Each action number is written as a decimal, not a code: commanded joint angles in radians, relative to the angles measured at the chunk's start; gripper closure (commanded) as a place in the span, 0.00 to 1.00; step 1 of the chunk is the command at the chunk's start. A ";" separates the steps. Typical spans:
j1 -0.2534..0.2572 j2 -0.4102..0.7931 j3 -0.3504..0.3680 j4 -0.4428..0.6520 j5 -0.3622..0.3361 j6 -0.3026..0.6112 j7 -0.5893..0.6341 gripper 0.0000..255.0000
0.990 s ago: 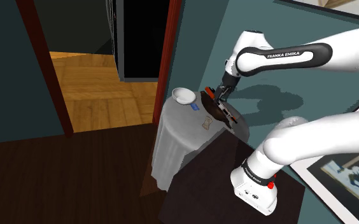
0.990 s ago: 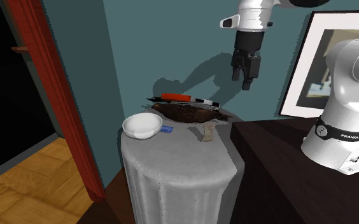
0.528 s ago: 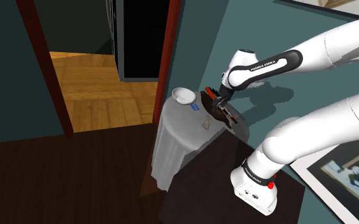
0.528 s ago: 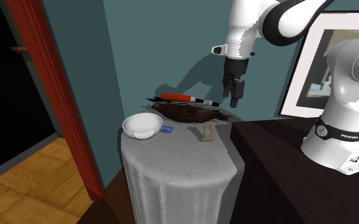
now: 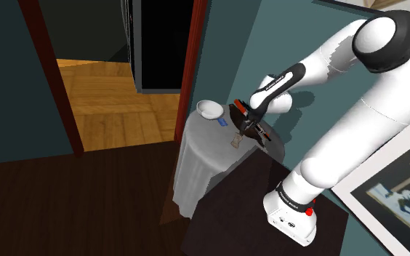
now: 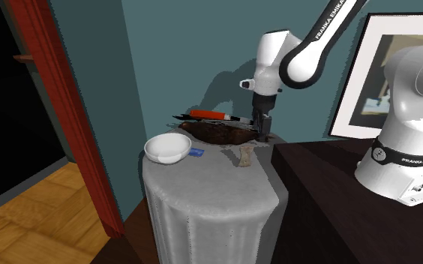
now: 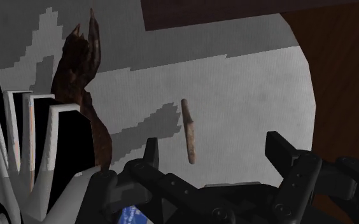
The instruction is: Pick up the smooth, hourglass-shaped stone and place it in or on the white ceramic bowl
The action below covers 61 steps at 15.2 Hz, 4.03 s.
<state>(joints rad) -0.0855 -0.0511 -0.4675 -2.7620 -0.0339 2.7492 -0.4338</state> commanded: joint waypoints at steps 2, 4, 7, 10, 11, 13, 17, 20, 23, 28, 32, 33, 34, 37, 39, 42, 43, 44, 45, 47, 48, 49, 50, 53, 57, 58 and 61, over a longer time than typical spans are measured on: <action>0.008 0.115 0.003 0.027 0.152 0.080 -0.125 0.00; -0.001 0.156 0.026 0.033 0.220 0.109 -0.174 0.00; -0.030 0.217 0.079 0.046 0.323 0.150 -0.249 0.00; -0.072 0.267 0.138 0.060 0.401 0.184 -0.308 0.00; -0.072 0.267 0.139 0.060 0.400 0.184 -0.308 0.00; -0.073 0.267 0.139 0.060 0.400 0.184 -0.307 0.00; -0.073 0.267 0.139 0.060 0.400 0.184 -0.307 0.00; -0.073 0.267 0.139 0.060 0.400 0.184 -0.307 1.00; -0.073 0.267 0.139 0.060 0.400 0.184 -0.308 1.00; -0.056 0.248 0.116 0.055 0.371 0.171 -0.286 1.00; 0.001 0.171 0.031 0.038 0.244 0.116 -0.191 1.00; 0.009 0.151 0.014 0.035 0.211 0.101 -0.167 1.00; 0.016 0.131 0.001 0.033 0.177 0.087 -0.143 1.00; 0.022 0.071 -0.026 0.029 0.084 0.040 -0.075 1.00; 0.018 0.032 -0.033 0.028 0.032 0.006 -0.038 1.00; 0.006 -0.025 -0.032 0.030 -0.030 -0.046 0.007 1.00; 0.001 -0.043 -0.031 0.031 -0.047 -0.064 0.019 1.00; -0.004 -0.060 -0.028 0.033 -0.062 -0.082 0.030 1.00; -0.008 -0.078 -0.026 0.035 -0.076 -0.100 0.040 1.00; -0.016 -0.111 -0.020 0.039 -0.098 -0.136 0.056 1.00; -0.020 -0.128 -0.017 0.042 -0.108 -0.154 0.064 1.00; -0.024 -0.143 -0.013 0.045 -0.117 -0.172 0.070 1.00; -0.028 -0.159 -0.010 0.048 -0.124 -0.190 0.076 1.00; -0.037 -0.203 0.001 0.059 -0.143 -0.243 0.090 1.00; 0.007 -0.107 -0.003 0.183 -0.069 -0.275 0.063 1.00; 0.020 -0.072 -0.004 0.224 -0.044 -0.283 0.052 1.00; 0.043 0.033 -0.002 0.352 0.031 -0.316 0.018 1.00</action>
<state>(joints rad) -0.0498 -0.0595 -0.4670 -2.4538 -0.0325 2.4389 -0.3975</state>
